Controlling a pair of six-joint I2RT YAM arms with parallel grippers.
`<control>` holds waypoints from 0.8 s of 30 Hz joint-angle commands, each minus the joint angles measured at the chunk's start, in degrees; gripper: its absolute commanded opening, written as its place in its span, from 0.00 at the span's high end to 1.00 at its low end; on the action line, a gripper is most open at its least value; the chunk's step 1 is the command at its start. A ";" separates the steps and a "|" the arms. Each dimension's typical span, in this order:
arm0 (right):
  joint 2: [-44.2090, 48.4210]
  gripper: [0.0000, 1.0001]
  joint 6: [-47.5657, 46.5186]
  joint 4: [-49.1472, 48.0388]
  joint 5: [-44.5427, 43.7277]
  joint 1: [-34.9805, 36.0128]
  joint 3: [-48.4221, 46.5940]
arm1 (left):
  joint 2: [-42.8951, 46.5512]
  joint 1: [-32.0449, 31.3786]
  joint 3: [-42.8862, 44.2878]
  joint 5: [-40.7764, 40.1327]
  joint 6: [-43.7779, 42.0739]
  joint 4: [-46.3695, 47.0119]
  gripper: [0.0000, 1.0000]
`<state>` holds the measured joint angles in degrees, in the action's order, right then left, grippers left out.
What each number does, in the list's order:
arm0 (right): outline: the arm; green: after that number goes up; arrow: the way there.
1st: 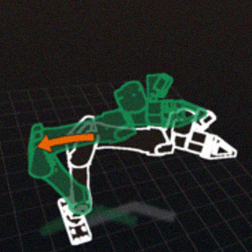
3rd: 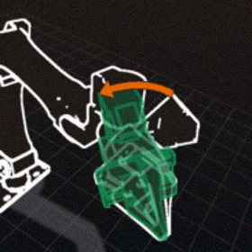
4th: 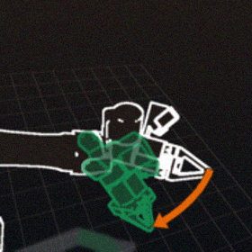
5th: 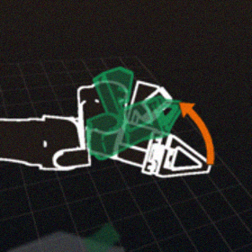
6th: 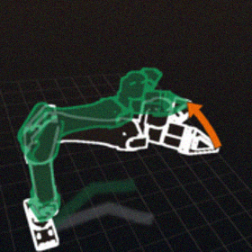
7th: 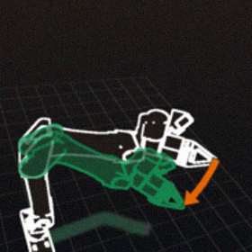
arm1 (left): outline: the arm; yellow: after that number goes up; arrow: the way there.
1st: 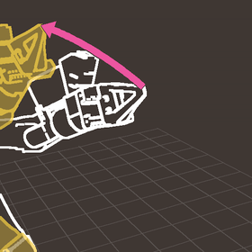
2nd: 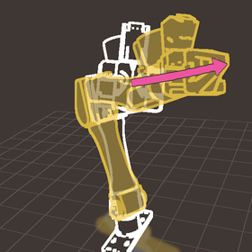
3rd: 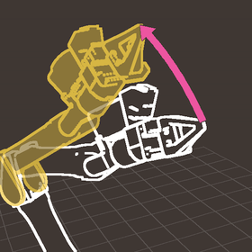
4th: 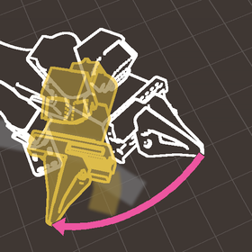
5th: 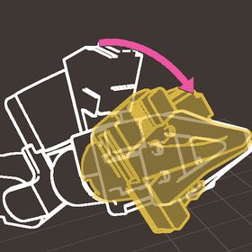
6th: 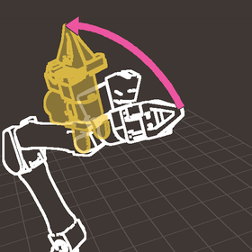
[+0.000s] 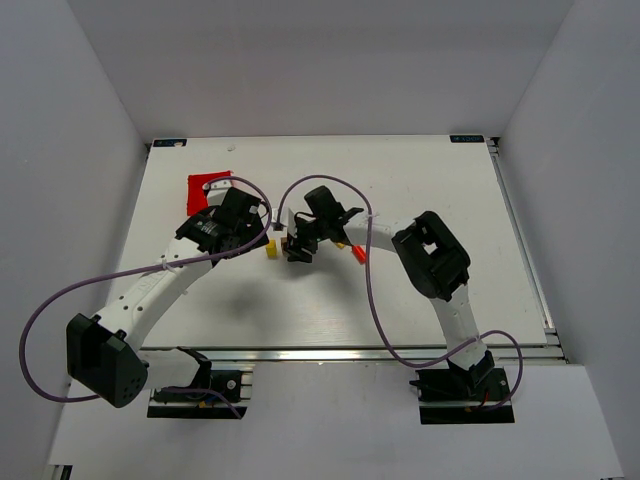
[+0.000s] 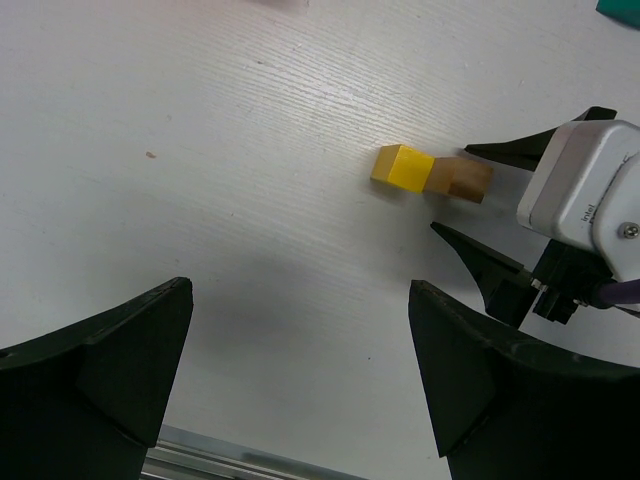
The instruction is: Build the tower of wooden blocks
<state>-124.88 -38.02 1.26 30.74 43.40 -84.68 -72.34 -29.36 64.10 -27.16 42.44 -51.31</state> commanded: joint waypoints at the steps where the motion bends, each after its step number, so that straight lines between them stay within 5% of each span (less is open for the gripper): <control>1: -1.33 0.34 -1.09 0.50 2.39 -0.24 -3.11 | 0.53 -0.17 -0.55 0.00 -0.51 1.12 0.02; 24: -1.16 0.42 -2.94 5.16 3.19 0.28 -3.56 | 0.27 -0.34 -0.90 0.44 -0.86 1.39 0.02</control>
<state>-126.39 -40.51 4.62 33.61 43.40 -87.22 -72.77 -29.43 63.24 -26.98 41.98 -50.70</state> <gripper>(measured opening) 0.571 0.982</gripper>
